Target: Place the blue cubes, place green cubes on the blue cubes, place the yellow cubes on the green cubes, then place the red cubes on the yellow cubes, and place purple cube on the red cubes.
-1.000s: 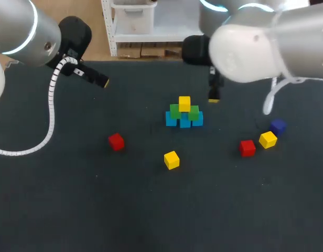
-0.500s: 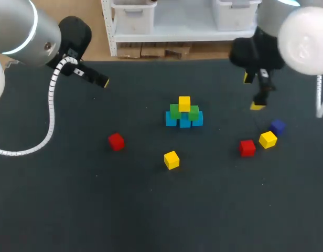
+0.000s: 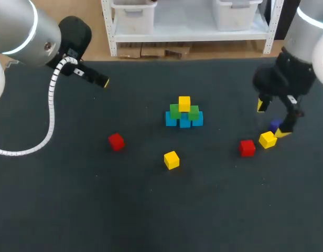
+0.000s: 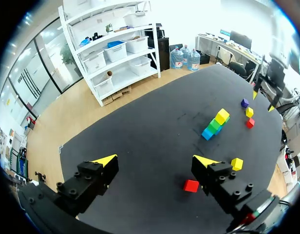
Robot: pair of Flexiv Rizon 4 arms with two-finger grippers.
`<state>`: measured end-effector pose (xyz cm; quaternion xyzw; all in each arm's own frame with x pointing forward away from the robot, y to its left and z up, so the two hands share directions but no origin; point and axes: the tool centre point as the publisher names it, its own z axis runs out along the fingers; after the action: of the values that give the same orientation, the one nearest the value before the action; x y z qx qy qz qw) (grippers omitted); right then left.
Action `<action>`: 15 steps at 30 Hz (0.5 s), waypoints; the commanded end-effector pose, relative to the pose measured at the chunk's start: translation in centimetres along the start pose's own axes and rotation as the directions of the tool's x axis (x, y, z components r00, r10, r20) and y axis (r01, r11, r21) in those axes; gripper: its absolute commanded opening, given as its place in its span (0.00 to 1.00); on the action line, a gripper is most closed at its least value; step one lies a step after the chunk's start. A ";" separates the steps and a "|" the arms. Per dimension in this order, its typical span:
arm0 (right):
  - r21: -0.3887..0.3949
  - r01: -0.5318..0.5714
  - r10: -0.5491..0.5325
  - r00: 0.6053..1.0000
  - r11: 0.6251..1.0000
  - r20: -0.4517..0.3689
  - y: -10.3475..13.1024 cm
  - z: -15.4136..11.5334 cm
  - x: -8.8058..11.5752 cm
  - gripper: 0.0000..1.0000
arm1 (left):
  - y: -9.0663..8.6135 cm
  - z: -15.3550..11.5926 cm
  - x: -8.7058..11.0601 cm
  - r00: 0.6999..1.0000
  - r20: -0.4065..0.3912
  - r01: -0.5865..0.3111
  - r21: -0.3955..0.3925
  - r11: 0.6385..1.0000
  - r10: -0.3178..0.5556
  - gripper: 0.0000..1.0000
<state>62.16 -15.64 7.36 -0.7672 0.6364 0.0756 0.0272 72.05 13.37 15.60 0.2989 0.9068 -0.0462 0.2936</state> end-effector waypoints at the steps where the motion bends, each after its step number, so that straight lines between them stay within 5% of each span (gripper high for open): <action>1: 0.008 0.015 -0.014 0.997 1.000 -0.078 0.1 2.1 -0.3 1.00 | 0.1 0.0 0.1 1.000 0.003 -0.002 0.005 1.000 0.002 1.00; 15: -0.030 0.026 -0.028 0.998 0.999 -0.060 -0.1 6.1 2.3 1.00 | 0.1 0.0 0.1 1.000 0.003 -0.002 0.005 1.000 0.002 1.00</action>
<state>61.70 -16.75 1.44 -0.7782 0.6251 0.0606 -0.0008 72.05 13.37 15.60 0.2989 0.9068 -0.0462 0.2936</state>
